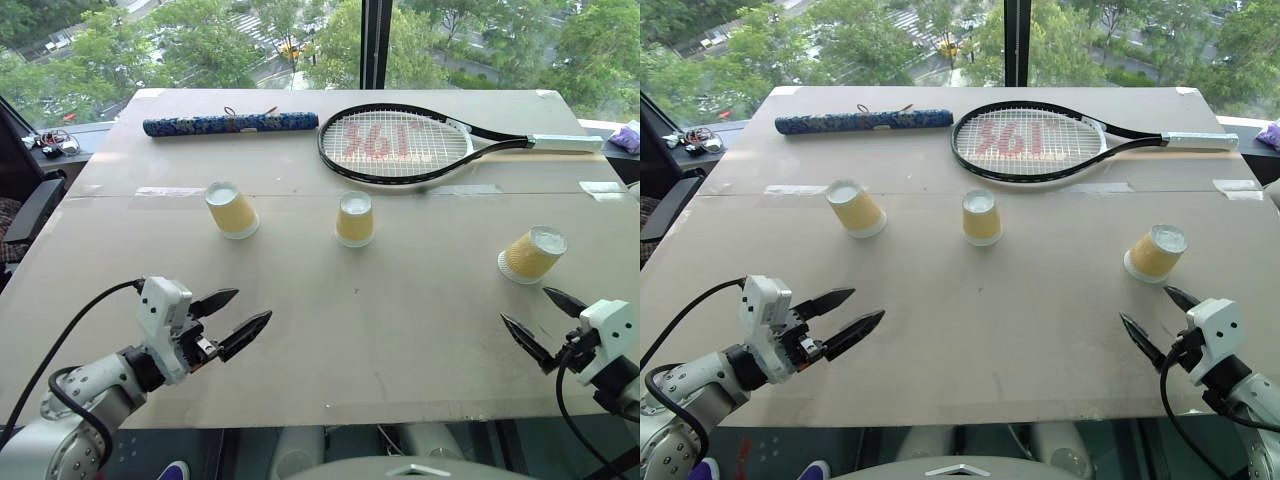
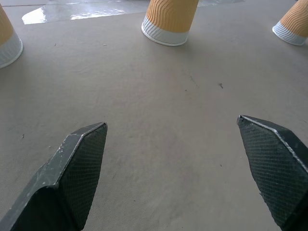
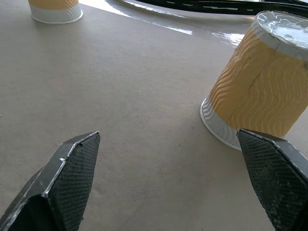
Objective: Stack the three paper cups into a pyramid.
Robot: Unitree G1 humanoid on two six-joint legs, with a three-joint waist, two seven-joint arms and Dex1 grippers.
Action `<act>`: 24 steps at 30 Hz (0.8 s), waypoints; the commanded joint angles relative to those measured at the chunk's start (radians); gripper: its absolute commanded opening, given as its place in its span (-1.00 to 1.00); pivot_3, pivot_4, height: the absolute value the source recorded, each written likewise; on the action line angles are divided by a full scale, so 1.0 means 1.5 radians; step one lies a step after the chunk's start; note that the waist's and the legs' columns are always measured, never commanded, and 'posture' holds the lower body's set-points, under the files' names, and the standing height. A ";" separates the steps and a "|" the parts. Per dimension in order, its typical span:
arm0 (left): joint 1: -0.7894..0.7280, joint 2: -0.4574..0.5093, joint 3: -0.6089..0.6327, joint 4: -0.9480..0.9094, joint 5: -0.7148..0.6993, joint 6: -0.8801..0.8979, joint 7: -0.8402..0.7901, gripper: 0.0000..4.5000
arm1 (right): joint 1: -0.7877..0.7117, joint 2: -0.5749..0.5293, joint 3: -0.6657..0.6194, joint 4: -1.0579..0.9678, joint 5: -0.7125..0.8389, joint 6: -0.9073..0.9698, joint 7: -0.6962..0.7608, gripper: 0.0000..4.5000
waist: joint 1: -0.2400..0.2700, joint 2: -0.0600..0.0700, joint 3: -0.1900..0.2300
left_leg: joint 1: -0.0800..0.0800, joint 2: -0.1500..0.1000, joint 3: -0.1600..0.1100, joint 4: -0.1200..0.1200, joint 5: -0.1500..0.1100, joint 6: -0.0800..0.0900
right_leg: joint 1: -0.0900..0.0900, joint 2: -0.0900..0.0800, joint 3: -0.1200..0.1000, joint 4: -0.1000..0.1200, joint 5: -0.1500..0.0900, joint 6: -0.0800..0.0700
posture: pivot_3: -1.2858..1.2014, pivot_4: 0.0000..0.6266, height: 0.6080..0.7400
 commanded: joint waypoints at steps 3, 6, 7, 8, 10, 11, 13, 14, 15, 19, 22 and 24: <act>-0.049 -0.003 -0.029 -0.028 -0.023 0.012 0.012 0.98 | -0.010 0.018 0.026 -0.073 0.000 0.015 -0.035 1.00 | 0.001 0.000 0.000 | 0.000 0.000 0.000 0.000 0.000 0.000 | 0.000 0.000 0.000 0.000 0.000 0.000 | 0.03 -0.52 1.00; -0.064 -0.009 -0.048 -0.025 -0.017 0.013 0.018 0.98 | -0.025 0.025 0.042 -0.079 -0.009 0.020 -0.050 1.00 | -0.001 0.000 0.000 | 0.000 0.000 -0.001 0.000 0.000 0.000 | 0.000 0.000 0.000 0.000 0.000 0.001 | 0.03 -0.52 1.00; -0.070 -0.011 -0.055 -0.028 -0.021 0.016 0.021 0.98 | -0.030 0.026 0.045 -0.085 -0.007 0.025 -0.055 1.00 | -0.001 0.000 0.000 | 0.000 0.000 0.000 0.000 0.001 -0.001 | 0.000 0.000 0.000 0.000 0.000 0.001 | 0.03 -0.52 1.00; -0.075 -0.011 -0.060 -0.031 -0.025 0.021 0.022 0.98 | -0.033 0.025 0.048 -0.092 -0.005 0.029 -0.056 1.00 | -0.001 0.000 0.000 | 0.000 0.000 0.000 0.001 0.001 -0.002 | 0.000 0.000 0.000 0.000 0.000 0.000 | 0.03 -0.52 1.00; -0.084 -0.011 -0.070 -0.040 -0.023 0.021 0.021 0.98 | -0.041 0.020 0.056 -0.106 -0.002 0.034 -0.053 1.00 | 0.000 0.000 0.000 | 0.000 0.000 0.000 0.001 0.001 -0.002 | 0.000 0.000 0.000 0.000 0.000 0.000 | 0.03 -0.52 1.00; -0.089 -0.012 -0.075 -0.043 -0.009 0.009 0.022 0.98 | -0.048 0.017 0.061 -0.111 -0.001 0.036 -0.051 1.00 | 0.000 0.001 0.000 | 0.000 0.000 -0.001 0.001 0.001 -0.002 | 0.000 0.000 0.000 0.000 0.000 0.000 | 0.03 -0.52 1.00; -0.098 -0.021 -0.084 -0.045 0.018 -0.019 0.027 0.98 | -0.064 0.015 0.071 -0.115 -0.002 0.040 -0.050 1.00 | 0.000 0.000 0.000 | 0.000 0.000 -0.001 0.001 0.001 -0.002 | 0.000 0.000 -0.001 0.000 0.000 -0.001 | 0.03 -0.52 1.00; -0.098 -0.021 -0.087 -0.045 0.024 -0.026 0.025 0.98 | -0.071 0.016 0.077 -0.117 -0.003 0.044 -0.053 1.00 | -0.001 0.000 0.000 | 0.000 0.000 -0.001 0.001 0.001 -0.002 | 0.000 0.000 -0.001 0.000 0.000 -0.001 | 0.03 -0.52 1.00; -0.095 -0.019 -0.089 -0.049 0.022 -0.028 0.018 0.98 | -0.076 0.017 0.081 -0.118 -0.004 0.047 -0.057 1.00 | 0.000 0.000 0.000 | 0.000 0.000 -0.001 0.001 0.001 -0.002 | 0.000 0.000 0.000 0.000 0.001 -0.001 | 0.03 -0.52 1.00; -0.083 -0.004 -0.086 -0.057 -0.006 -0.030 -0.030 0.98 | -0.075 0.032 0.080 -0.129 -0.006 0.068 -0.092 1.00 | 0.000 0.000 0.000 | -0.001 0.000 -0.001 0.001 0.001 -0.002 | 0.000 0.000 -0.001 0.000 0.001 -0.001 | 0.03 -0.52 1.00; -0.084 0.011 -0.096 -0.072 -0.011 -0.034 -0.063 0.98 | -0.054 0.053 0.039 -0.131 -0.016 0.083 -0.146 1.00 | 0.002 0.001 0.000 | -0.001 0.000 -0.001 0.001 0.001 -0.002 | 0.000 0.000 -0.001 0.000 0.000 -0.001 | 0.03 -0.52 1.00; -0.091 0.017 -0.105 -0.085 -0.020 -0.026 -0.064 0.98 | -0.029 0.065 0.008 -0.128 -0.020 0.079 -0.168 1.00 | 0.003 0.001 0.000 | -0.001 0.000 -0.001 0.001 0.001 -0.002 | 0.000 -0.001 -0.001 0.000 0.000 -0.001 | 0.03 -0.52 1.00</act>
